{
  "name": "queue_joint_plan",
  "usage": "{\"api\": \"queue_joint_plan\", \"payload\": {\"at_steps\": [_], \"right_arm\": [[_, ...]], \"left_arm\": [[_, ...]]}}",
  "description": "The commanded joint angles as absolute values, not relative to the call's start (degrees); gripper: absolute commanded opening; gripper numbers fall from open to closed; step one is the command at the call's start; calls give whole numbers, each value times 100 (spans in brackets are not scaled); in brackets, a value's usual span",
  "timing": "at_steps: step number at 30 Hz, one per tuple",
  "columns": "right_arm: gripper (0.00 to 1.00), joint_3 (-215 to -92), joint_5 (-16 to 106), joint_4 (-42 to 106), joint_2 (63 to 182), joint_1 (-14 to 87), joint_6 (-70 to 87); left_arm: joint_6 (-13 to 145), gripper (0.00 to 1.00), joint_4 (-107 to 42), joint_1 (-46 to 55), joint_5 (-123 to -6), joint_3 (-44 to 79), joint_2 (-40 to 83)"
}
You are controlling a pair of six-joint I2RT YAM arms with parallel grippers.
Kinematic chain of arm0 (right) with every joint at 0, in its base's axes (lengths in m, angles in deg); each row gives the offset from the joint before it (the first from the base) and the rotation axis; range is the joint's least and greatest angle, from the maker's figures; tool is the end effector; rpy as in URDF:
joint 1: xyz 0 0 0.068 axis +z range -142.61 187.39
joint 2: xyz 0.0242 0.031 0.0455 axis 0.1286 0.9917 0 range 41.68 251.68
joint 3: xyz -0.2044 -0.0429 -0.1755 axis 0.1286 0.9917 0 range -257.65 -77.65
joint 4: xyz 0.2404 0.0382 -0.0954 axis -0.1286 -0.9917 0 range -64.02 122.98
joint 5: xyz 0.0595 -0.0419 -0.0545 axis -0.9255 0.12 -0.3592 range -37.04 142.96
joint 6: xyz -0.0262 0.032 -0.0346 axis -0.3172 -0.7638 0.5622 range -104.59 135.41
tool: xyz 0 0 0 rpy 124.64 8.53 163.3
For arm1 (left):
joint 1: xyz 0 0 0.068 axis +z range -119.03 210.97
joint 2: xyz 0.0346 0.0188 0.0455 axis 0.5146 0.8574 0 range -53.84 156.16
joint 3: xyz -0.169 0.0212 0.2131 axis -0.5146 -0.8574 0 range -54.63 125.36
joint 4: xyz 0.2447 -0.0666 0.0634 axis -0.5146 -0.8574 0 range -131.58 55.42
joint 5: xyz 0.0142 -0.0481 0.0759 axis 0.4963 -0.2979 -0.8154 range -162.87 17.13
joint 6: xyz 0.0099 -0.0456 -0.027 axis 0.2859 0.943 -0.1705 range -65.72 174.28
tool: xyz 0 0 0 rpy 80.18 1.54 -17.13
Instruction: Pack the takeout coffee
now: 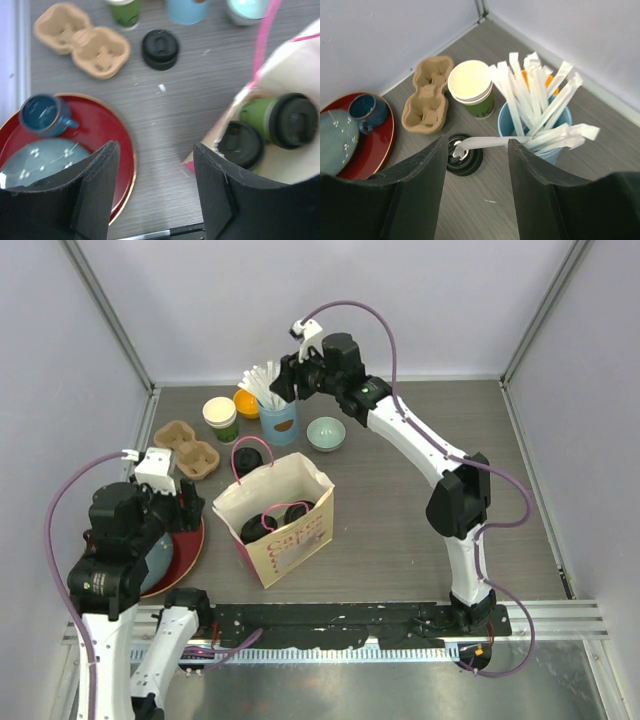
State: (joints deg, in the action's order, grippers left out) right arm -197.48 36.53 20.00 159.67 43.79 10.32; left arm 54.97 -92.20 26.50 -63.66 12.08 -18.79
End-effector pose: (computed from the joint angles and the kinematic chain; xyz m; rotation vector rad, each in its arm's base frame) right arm 0.3909 0.3006 0.3935 -0.6956 1.6853 0.7718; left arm 0.0783 -0.0119 0.3969 0.1686 2.0175 -0.2196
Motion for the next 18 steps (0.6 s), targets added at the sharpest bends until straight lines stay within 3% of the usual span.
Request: {"api": "queue_joint_plan", "payload": {"at_steps": [1,6,15,18], "right_arm": [[57,-20017,2915,2506,16033,4421,1092],[60,-20060,3133,2463,16252,4483,1294],[56,-20412,3379,2190,16885,4597,1488],[44,-20509,3511,2217,16964,4623,1523]], "left_arm": [[5569,64,-8758,3017,-7568,481,-2271],[5630,71,-8004,3264,-7656,-241,-2755],[5709,73,-7132,3299,-7674,-1148,-3441],[5692,73,-7000,3299,-7691,-1227,-3546]]}}
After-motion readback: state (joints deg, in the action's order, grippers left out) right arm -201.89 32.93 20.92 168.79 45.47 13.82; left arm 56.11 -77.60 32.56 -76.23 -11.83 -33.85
